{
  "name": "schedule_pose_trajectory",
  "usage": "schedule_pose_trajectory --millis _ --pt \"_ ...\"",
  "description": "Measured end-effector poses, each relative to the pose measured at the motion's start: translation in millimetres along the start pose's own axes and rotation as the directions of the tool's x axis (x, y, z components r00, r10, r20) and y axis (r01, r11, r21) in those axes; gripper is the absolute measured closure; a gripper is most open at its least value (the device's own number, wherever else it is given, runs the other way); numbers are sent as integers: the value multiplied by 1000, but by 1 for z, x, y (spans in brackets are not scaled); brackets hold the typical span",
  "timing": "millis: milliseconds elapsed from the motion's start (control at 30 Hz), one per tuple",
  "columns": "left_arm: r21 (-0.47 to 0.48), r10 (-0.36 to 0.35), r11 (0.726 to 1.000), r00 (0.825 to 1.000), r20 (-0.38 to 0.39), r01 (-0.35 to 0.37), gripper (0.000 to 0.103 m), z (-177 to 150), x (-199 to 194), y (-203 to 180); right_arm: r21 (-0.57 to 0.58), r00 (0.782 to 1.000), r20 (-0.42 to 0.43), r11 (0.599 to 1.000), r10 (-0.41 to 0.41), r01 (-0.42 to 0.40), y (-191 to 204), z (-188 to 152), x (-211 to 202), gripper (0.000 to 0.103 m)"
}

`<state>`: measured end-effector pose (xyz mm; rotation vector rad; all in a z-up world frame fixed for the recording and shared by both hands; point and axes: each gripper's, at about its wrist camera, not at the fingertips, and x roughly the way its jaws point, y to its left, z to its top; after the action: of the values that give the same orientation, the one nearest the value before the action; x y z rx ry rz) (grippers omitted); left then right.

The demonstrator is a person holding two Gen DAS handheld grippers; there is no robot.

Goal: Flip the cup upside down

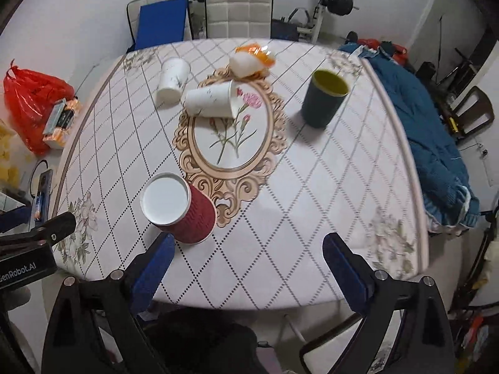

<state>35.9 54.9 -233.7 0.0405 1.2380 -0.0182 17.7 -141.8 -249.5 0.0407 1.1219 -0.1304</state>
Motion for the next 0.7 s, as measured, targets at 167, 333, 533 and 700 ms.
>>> schedule_pose_trajectory --millis 167,333,533,700 --pt "-12 3 1000 997 74 -2 4 -8 -39 -4 3 998 55 1000 -6 6 -14 -5 -40 5" --pt "-13 16 1000 991 132 -14 4 -18 -77 -5 17 996 87 1000 8 -9 -29 -13 -78 5" --pt "-3 21 1000 983 184 -20 4 -31 -123 -12 23 991 128 999 33 -37 -39 -23 -128 5" --pt "5 6 1000 975 221 -8 4 -40 -157 -18 13 984 171 999 46 -49 -43 -31 -173 5"
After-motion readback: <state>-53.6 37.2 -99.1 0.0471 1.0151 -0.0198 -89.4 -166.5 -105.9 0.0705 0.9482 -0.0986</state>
